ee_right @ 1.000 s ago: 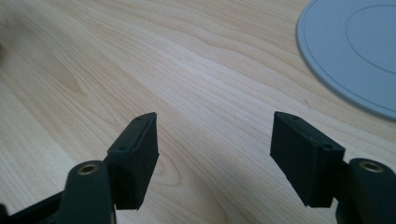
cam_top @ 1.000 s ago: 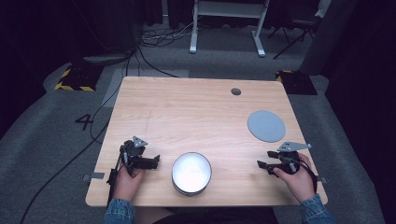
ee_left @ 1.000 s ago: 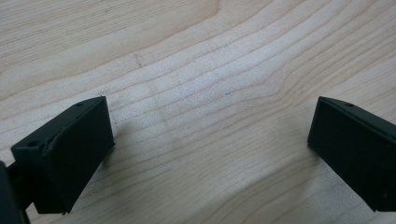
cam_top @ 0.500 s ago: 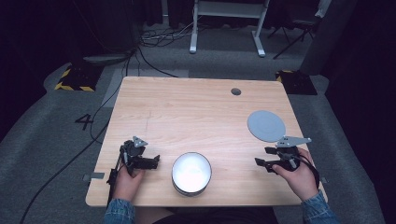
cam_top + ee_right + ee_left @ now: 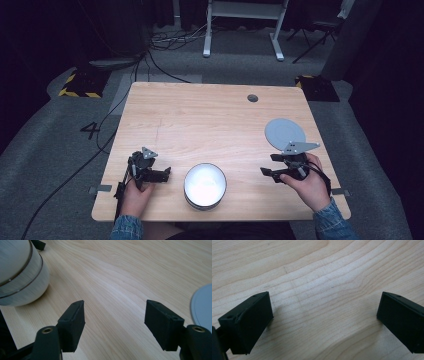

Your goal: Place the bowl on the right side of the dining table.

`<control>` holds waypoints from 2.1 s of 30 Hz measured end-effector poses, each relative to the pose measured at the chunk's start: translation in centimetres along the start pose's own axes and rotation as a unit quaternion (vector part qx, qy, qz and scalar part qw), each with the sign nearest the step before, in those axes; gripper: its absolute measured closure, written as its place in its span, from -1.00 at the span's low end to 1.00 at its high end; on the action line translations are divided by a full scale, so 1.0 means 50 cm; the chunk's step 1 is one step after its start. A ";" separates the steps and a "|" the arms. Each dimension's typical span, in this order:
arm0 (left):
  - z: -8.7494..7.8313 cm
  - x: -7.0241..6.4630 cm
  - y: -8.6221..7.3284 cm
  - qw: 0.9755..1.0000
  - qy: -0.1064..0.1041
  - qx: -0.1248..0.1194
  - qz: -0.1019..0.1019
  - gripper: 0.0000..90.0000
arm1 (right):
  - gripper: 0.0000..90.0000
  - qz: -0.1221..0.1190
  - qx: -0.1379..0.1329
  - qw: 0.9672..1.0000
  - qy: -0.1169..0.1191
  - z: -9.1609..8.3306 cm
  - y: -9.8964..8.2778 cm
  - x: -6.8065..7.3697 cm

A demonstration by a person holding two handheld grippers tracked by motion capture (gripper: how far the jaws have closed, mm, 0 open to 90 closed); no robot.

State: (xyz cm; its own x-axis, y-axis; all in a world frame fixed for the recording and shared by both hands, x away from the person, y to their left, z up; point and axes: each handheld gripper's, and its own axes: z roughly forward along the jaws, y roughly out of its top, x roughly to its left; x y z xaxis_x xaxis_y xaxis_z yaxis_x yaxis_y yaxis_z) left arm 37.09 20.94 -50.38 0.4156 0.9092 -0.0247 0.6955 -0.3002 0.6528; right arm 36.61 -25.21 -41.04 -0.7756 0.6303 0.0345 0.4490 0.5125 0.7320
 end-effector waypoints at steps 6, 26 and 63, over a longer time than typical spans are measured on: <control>-0.002 -0.002 -0.002 1.000 0.003 0.000 -0.003 -0.99 | -0.27 -0.019 -0.005 1.000 0.017 0.016 0.040 0.020; 0.000 -0.001 0.000 1.000 0.001 0.001 -0.003 -1.00 | -0.24 -0.065 -0.021 0.994 0.082 0.050 0.158 0.107; 0.004 0.000 0.004 1.000 0.001 -0.002 -0.003 -1.00 | 0.56 -0.072 0.113 0.982 0.134 0.183 0.201 0.193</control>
State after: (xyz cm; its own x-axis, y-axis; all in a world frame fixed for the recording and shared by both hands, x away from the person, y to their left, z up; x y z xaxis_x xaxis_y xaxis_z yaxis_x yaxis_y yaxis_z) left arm 37.35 20.80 -50.39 0.4098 0.9117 -0.0278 0.6961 -0.2929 0.6555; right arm 37.71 -8.65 -39.57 -0.9137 0.3810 0.1411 0.3892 0.7211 0.5731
